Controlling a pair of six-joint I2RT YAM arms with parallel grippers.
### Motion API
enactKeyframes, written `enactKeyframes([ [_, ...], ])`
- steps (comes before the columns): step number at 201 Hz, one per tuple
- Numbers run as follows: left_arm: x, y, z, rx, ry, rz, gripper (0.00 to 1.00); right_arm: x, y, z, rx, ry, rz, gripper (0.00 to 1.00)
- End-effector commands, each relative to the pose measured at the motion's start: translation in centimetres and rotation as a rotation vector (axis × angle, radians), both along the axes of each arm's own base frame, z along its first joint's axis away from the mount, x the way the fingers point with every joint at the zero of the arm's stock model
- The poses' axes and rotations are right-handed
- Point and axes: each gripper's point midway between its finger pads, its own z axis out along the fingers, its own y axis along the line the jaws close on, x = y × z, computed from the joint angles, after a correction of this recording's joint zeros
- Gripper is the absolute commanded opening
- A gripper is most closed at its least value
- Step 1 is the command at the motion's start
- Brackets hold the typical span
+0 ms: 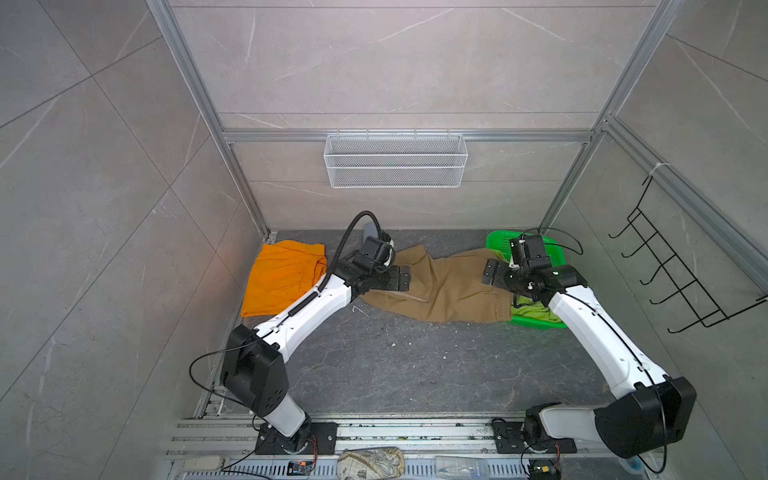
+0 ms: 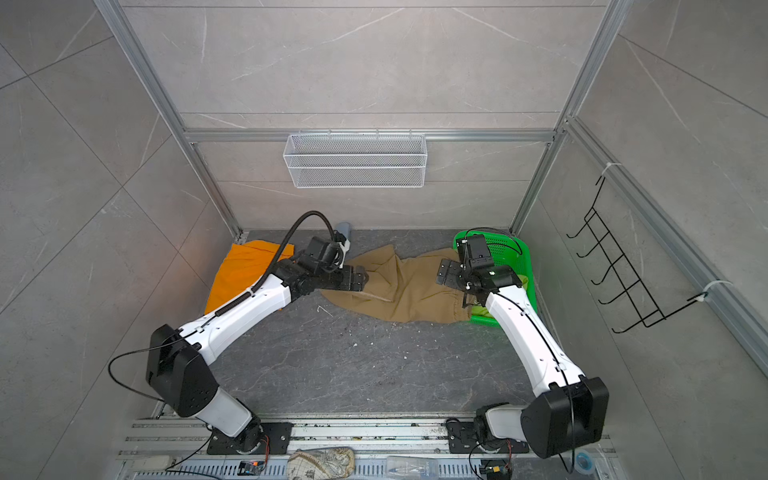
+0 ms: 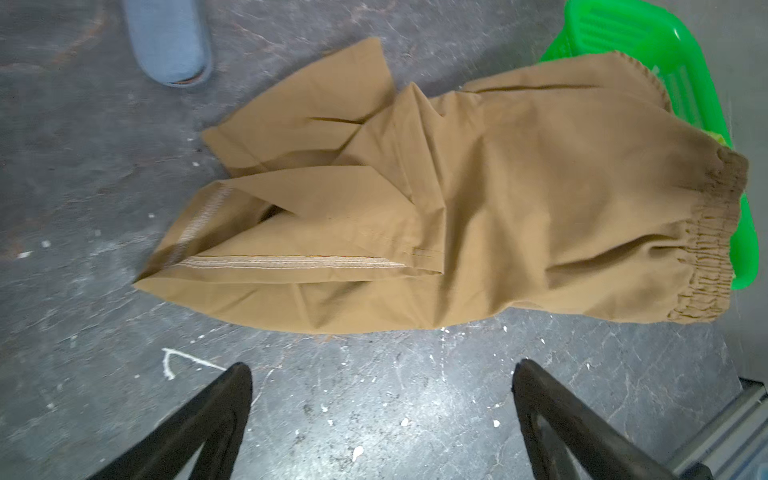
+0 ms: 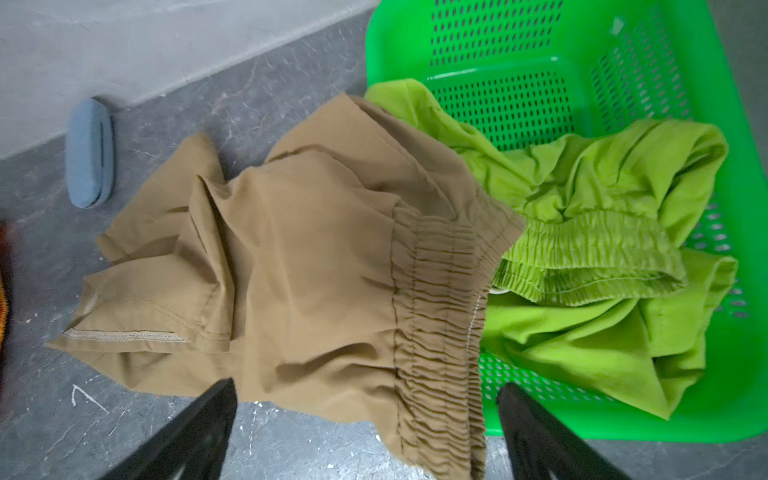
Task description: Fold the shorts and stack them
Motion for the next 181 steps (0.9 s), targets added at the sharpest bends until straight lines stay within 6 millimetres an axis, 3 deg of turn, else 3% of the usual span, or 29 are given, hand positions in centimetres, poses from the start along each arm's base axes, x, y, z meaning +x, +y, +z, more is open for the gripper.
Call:
enactKeyframes([
  [1, -0.2, -2.9, 1.7, -0.039, -0.023, -0.047, 1.0, 1.2, -0.5, -2.6, 0.06, 0.025, -0.024, 0.93],
  [39, -0.4, -3.5, 1.0, -0.025, -0.005, -0.052, 1.0, 2.9, -1.5, -4.5, 0.059, 0.034, -0.044, 0.78],
  [52, -0.4, -3.3, 0.7, -0.015, -0.005, -0.047, 1.0, 3.2, -1.7, -4.9, 0.062, 0.038, -0.05, 0.67],
  [63, -0.4, -3.3, 0.6, -0.009, -0.006, -0.05, 1.0, 3.4, -1.5, -4.6, 0.078, 0.026, -0.043, 0.51],
  [83, -0.2, -2.9, 1.0, 0.006, -0.025, -0.044, 1.0, 3.8, -0.5, -2.1, 0.133, -0.046, -0.007, 0.27],
  [105, 0.7, -1.2, 2.5, 0.028, -0.07, -0.003, 1.0, 4.2, 1.9, 2.7, 0.243, -0.153, 0.066, 0.07],
  [115, 1.3, 0.0, 3.5, 0.003, -0.071, 0.024, 1.0, 4.3, 3.7, 5.0, 0.283, -0.199, 0.111, 0.01],
  [132, 2.5, 3.3, 5.5, -0.071, -0.068, 0.105, 1.0, 4.1, 7.9, 9.7, 0.303, -0.285, 0.224, 0.0],
  [152, 3.6, 8.3, 7.4, -0.144, -0.09, 0.217, 1.0, 2.8, 15.1, 13.0, 0.324, -0.345, 0.38, 0.01],
  [167, 3.6, 12.3, 8.9, -0.198, -0.111, 0.302, 1.0, 1.7, 20.7, 12.8, 0.369, -0.327, 0.472, 0.02],
  [181, 3.3, 16.1, 9.5, -0.214, -0.13, 0.389, 1.0, 0.5, 26.5, 10.1, 0.383, -0.261, 0.548, 0.04],
])
